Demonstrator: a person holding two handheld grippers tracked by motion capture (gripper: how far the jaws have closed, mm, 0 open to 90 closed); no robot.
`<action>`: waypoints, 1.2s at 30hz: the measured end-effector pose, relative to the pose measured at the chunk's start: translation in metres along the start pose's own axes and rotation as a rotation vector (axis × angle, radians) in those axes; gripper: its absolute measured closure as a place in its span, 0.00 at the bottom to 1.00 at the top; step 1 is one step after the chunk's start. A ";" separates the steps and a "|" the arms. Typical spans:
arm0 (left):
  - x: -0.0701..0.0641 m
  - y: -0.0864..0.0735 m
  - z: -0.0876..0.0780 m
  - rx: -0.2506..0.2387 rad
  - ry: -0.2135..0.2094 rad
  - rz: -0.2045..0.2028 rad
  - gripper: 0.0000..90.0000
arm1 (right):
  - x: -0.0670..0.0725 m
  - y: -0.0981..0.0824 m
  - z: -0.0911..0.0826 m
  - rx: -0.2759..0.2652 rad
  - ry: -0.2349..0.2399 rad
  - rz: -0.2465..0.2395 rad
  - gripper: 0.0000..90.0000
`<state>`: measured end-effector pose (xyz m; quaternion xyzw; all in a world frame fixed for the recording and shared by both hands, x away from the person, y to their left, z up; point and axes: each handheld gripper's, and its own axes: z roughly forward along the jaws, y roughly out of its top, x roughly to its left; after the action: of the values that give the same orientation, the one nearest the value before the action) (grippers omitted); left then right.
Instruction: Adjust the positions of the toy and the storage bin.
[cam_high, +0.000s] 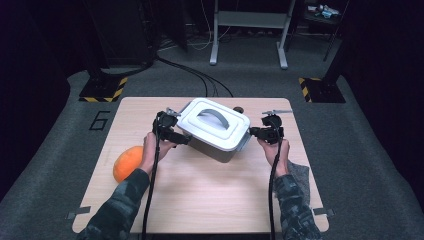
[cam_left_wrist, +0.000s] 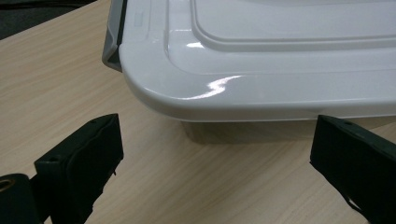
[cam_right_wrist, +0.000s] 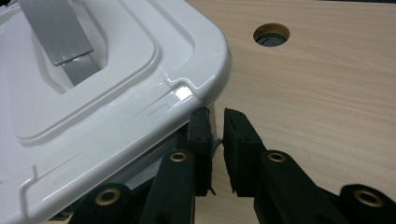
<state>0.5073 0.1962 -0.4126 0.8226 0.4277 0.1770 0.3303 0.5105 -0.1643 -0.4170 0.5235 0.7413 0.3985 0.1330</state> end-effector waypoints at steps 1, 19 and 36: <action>-0.001 -0.001 -0.002 -0.004 -0.003 0.005 0.02 | 0.000 0.000 -0.001 -0.002 -0.012 -0.014 0.82; -0.044 -0.037 -0.019 -0.034 -0.098 0.064 0.00 | 0.026 0.027 -0.013 -0.021 0.080 -0.222 0.20; -0.061 -0.107 0.006 0.042 -0.144 0.083 0.00 | 0.076 0.065 0.027 0.012 0.131 -0.377 0.47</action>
<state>0.4134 0.1880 -0.4918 0.8570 0.3719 0.1219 0.3351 0.5392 -0.0766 -0.3701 0.3494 0.8356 0.3951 0.1535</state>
